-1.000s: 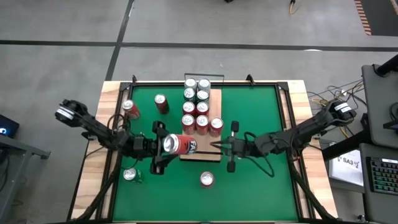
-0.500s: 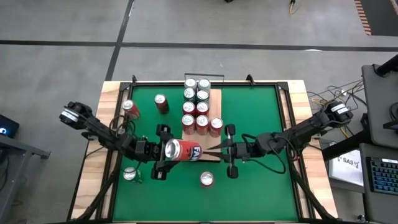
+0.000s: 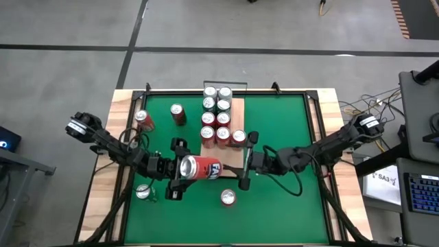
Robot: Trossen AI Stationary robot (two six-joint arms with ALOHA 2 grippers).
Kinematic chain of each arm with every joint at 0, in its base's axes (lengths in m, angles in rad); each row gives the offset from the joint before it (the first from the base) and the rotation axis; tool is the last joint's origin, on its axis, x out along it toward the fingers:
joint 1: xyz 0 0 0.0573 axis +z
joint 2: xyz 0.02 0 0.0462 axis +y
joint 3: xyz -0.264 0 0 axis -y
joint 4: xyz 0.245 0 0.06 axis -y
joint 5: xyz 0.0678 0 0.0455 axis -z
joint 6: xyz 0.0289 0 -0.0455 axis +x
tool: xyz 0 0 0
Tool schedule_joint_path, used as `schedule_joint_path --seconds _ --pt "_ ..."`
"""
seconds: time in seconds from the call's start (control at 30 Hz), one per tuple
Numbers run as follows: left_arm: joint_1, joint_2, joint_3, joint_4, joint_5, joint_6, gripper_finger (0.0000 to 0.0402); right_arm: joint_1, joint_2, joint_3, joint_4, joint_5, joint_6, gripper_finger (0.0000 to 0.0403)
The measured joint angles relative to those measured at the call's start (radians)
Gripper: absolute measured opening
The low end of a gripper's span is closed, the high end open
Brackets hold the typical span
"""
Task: Place canned beverage on shelf
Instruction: Put the orange soda can on the shelf and aligned with the other orange soda can
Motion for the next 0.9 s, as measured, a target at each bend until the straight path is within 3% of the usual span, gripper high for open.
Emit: schedule_joint_path --seconds 0.27,0.4,0.63,0.77,0.9 --pt "-0.006 -0.004 -0.02 0.022 -0.002 0.036 0.028 0.001 0.001 0.045 -0.189 -0.234 0.021 0.034" --pt "-0.01 -0.032 -0.065 0.089 0.054 0.039 0.028 0.0 0.0 0.057 -0.199 -0.239 -0.033 0.0348" --pt "-0.013 -0.029 -0.076 0.089 0.088 0.009 0.028 0.0 0.0 0.058 -0.204 -0.239 0.034 0.035" --pt "-0.014 -0.029 -0.082 0.084 0.215 0.027 0.028 0.0 0.0 0.058 -0.204 -0.238 0.056 0.035" --pt "-0.014 -0.029 -0.086 0.089 0.244 0.028 0.028 0.0 0.0 0.058 -0.204 -0.293 0.043 0.035"
